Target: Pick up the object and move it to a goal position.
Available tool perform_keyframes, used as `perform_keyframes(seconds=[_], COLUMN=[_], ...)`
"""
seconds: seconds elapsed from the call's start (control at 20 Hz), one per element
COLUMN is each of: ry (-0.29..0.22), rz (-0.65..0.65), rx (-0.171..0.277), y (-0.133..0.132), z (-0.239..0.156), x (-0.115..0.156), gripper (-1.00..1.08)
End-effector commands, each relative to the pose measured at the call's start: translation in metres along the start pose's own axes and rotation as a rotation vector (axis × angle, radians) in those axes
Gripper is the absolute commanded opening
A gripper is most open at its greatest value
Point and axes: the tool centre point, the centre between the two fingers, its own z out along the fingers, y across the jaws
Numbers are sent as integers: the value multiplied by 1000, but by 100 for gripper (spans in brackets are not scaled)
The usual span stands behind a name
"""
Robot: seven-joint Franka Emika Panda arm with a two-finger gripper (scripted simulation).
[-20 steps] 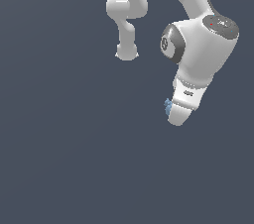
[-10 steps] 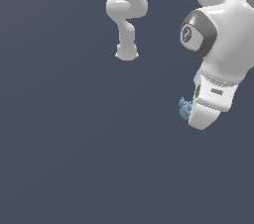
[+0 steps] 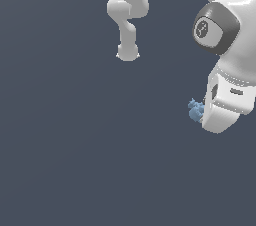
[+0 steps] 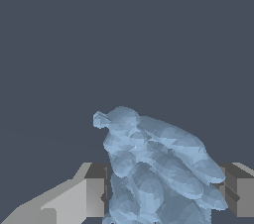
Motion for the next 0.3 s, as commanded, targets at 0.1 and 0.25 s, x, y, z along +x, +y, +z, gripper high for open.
perform_keyframes(seconds=[0.1,0.25], ry=[0,0], rz=[0,0], rx=[0,0], y=[1,2], z=[-3,-3], x=[4,5], gripper=[-100,-100])
